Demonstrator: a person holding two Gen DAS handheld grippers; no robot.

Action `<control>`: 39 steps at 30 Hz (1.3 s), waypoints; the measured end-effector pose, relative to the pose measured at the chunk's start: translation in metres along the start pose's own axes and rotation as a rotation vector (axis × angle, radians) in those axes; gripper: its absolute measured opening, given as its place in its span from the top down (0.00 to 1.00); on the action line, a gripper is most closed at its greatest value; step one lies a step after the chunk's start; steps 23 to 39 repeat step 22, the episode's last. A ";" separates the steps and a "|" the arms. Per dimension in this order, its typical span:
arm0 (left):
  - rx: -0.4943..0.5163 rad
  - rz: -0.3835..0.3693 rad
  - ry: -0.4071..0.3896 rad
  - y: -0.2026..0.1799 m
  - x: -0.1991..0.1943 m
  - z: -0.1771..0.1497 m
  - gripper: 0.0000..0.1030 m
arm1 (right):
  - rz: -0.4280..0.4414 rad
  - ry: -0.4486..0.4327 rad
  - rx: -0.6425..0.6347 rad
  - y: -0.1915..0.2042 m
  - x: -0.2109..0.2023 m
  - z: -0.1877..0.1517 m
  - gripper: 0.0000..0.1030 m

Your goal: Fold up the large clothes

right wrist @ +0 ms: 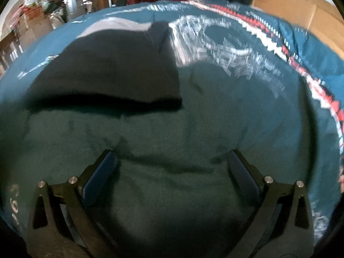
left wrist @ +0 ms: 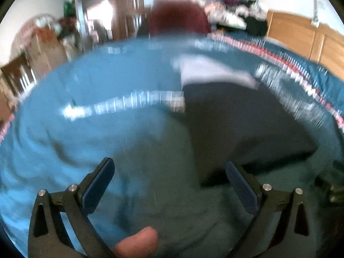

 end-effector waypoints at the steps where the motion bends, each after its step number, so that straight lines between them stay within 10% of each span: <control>1: 0.001 -0.004 -0.042 -0.004 -0.015 0.012 0.00 | -0.002 -0.014 0.004 -0.001 -0.011 0.003 0.00; 10: 0.023 -0.147 -0.127 -0.064 -0.078 0.081 0.00 | 0.063 -0.064 0.116 -0.010 -0.093 0.018 0.00; 39: 0.043 -0.138 -0.093 -0.092 -0.084 0.079 0.00 | 0.078 -0.067 0.160 -0.020 -0.119 0.028 0.00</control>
Point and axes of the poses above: each gripper's, at about its wrist camera, not at the fingertips, and x roughly the way its jaws point, y to its left, z to its top, the point moved 3 cm from there along x, roughly the way its jaws point, and after that the axes turned 2 degrees about -y, right-handed, at the moved point
